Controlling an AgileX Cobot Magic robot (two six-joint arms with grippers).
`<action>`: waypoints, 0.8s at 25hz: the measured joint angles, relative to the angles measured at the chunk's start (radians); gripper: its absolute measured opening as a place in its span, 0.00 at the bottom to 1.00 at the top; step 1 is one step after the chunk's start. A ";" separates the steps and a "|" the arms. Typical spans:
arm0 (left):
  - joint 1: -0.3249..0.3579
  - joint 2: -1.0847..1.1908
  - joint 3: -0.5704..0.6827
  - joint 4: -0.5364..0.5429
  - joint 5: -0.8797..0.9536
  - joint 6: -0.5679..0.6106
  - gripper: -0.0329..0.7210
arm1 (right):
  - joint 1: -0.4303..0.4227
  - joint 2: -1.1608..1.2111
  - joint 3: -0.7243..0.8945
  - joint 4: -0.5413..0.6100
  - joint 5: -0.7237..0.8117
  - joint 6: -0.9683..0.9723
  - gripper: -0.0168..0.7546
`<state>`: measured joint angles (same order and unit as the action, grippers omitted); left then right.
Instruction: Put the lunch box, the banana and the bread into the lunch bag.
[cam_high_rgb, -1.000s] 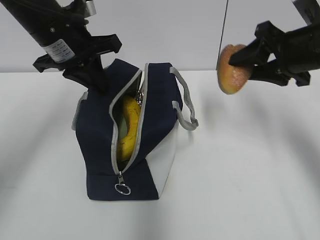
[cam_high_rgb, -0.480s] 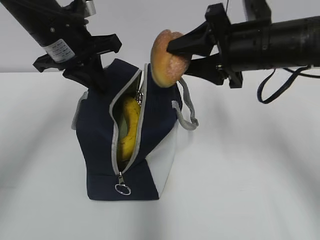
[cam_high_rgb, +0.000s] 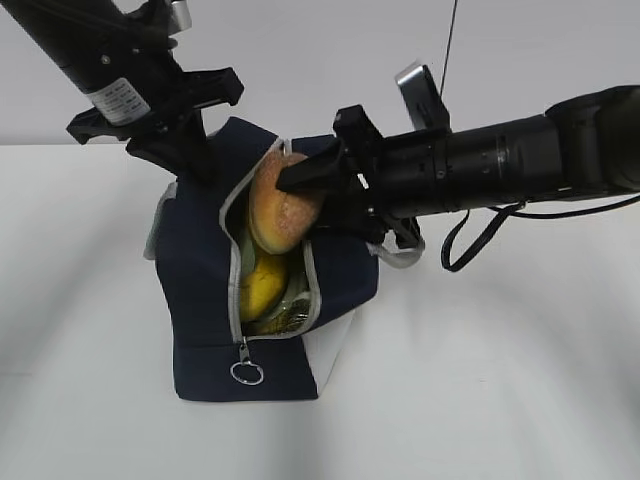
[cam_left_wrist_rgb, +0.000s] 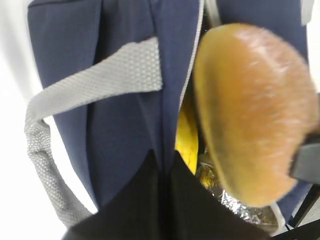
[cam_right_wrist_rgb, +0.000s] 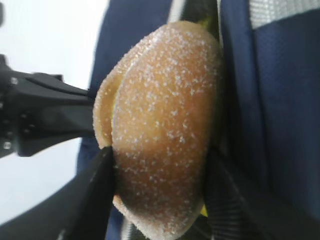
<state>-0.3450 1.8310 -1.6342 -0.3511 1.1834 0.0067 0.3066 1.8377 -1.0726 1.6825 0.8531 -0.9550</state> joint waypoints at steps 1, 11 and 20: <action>0.000 0.000 0.000 0.000 0.000 0.000 0.04 | 0.005 0.011 0.000 0.000 -0.003 0.000 0.53; 0.000 0.000 0.000 0.000 -0.001 0.000 0.04 | 0.009 0.054 -0.012 0.002 -0.002 -0.028 0.75; 0.000 0.000 0.000 0.000 0.000 0.000 0.04 | 0.007 0.054 -0.092 -0.090 0.055 -0.034 0.86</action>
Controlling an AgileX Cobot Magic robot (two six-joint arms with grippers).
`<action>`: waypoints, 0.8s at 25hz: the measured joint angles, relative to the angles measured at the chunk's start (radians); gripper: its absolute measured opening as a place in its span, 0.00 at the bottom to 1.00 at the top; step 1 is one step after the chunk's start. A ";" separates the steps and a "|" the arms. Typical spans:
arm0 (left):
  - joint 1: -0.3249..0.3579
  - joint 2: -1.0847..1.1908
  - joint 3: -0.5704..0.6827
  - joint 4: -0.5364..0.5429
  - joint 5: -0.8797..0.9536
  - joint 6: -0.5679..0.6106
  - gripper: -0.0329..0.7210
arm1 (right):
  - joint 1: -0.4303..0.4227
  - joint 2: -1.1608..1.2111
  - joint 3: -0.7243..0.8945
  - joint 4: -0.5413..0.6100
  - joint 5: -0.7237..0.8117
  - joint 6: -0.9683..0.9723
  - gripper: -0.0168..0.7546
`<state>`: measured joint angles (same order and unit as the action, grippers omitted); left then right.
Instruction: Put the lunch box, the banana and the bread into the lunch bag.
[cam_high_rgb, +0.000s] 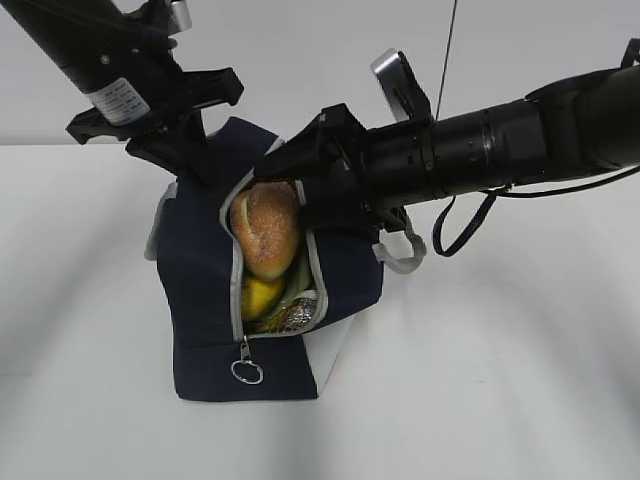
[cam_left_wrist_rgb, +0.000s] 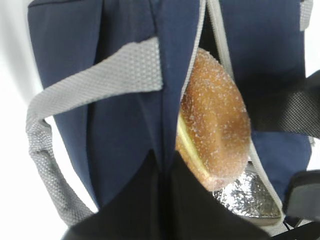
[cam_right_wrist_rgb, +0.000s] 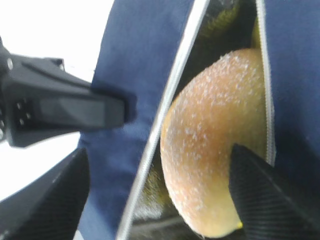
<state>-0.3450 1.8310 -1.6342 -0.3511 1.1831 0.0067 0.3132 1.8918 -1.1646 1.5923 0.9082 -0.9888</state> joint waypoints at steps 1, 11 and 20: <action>0.000 0.000 0.000 0.000 0.000 0.000 0.04 | 0.000 -0.002 -0.001 -0.021 0.002 0.000 0.86; 0.000 0.000 0.000 0.000 0.002 0.000 0.04 | -0.084 -0.093 -0.006 -0.161 0.015 0.000 0.83; 0.000 0.000 -0.001 0.000 0.002 0.000 0.04 | -0.178 -0.153 -0.006 -0.346 0.020 0.060 0.79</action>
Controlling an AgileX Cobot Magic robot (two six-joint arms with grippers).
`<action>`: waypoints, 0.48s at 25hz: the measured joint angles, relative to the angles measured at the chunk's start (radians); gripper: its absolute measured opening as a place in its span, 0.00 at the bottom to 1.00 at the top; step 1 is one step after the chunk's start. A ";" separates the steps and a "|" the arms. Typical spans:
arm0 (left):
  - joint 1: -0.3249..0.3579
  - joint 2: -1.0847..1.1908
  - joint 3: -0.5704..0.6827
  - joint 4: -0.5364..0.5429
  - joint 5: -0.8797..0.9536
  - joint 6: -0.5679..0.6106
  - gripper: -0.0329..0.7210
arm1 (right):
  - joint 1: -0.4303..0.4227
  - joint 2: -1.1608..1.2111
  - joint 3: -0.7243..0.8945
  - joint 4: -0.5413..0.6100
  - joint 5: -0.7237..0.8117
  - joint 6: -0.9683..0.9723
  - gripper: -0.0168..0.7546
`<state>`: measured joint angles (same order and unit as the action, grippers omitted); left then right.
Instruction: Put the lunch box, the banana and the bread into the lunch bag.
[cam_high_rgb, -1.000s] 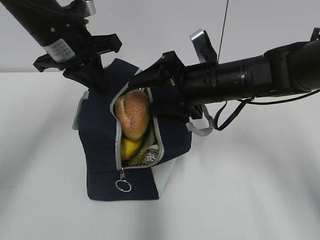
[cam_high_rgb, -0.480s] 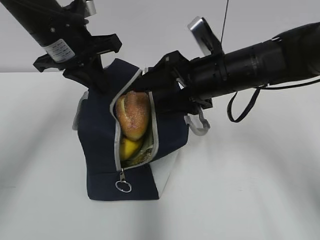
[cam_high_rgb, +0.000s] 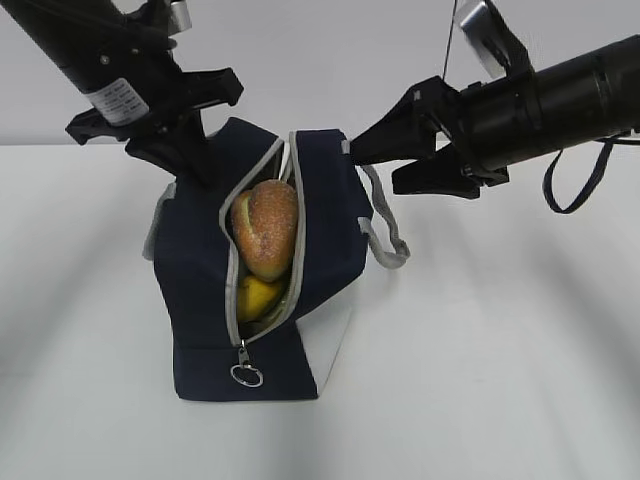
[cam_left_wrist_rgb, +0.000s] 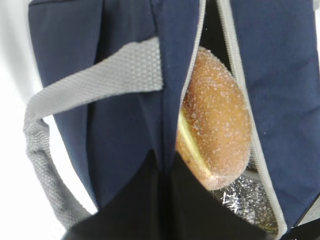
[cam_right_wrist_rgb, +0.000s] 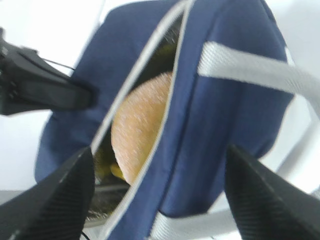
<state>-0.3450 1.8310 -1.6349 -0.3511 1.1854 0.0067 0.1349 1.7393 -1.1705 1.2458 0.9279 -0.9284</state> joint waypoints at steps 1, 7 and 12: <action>0.000 0.000 0.000 0.000 0.000 0.000 0.04 | 0.000 0.000 0.000 -0.016 0.000 0.011 0.79; 0.000 0.000 0.000 0.000 0.000 0.000 0.04 | 0.000 0.035 0.000 -0.027 -0.012 0.031 0.79; 0.000 0.000 0.000 -0.001 -0.001 0.000 0.04 | 0.000 0.091 0.000 -0.001 -0.001 0.032 0.79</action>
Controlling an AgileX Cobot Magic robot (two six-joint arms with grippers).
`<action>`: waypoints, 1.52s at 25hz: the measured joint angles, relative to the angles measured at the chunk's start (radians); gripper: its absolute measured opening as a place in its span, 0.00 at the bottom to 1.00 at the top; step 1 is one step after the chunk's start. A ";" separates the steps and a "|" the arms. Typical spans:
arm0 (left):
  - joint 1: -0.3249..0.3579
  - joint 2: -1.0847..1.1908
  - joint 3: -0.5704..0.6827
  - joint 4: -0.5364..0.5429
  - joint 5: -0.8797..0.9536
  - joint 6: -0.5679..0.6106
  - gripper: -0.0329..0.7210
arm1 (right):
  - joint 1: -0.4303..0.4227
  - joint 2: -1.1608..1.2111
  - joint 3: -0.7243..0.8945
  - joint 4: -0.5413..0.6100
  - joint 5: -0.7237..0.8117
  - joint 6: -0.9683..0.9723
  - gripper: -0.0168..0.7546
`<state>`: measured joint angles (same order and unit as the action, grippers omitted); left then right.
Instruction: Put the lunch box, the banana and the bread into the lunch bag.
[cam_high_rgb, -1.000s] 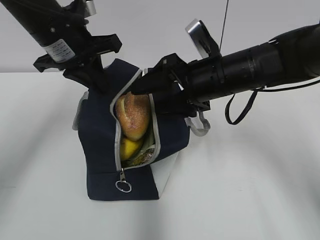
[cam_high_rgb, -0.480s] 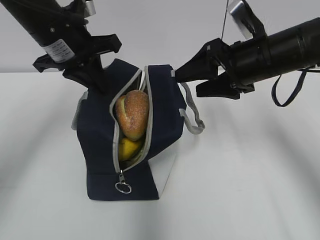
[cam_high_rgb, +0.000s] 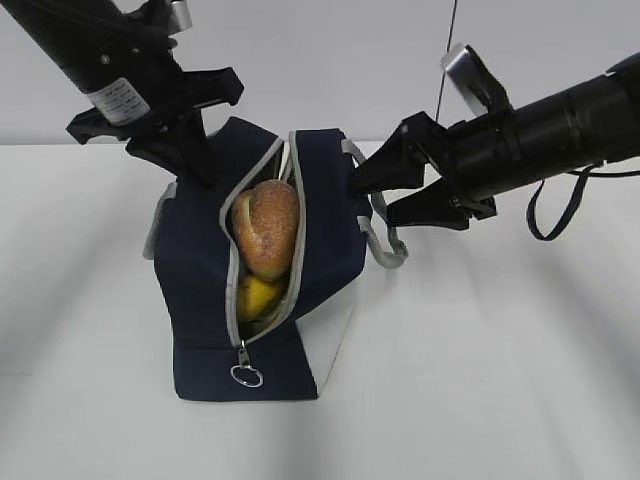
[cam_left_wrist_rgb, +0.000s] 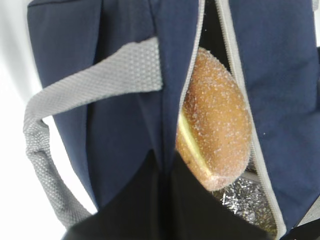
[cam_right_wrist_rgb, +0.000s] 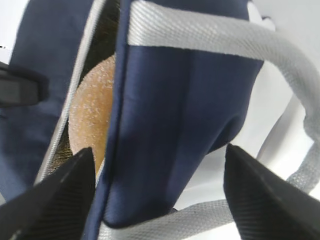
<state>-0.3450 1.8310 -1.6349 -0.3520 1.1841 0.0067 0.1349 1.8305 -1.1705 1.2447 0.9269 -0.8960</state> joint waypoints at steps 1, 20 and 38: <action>0.000 0.000 0.000 0.000 0.000 0.000 0.04 | 0.000 0.013 0.000 0.010 0.007 0.000 0.78; 0.000 0.000 0.000 -0.003 -0.007 0.000 0.04 | 0.056 0.039 0.000 0.064 0.012 -0.022 0.39; -0.156 0.000 0.000 -0.183 -0.166 0.000 0.04 | 0.056 -0.003 -0.375 -0.554 0.275 0.452 0.02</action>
<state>-0.5009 1.8313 -1.6349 -0.5355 1.0180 0.0067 0.1910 1.8271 -1.5458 0.6908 1.2023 -0.4440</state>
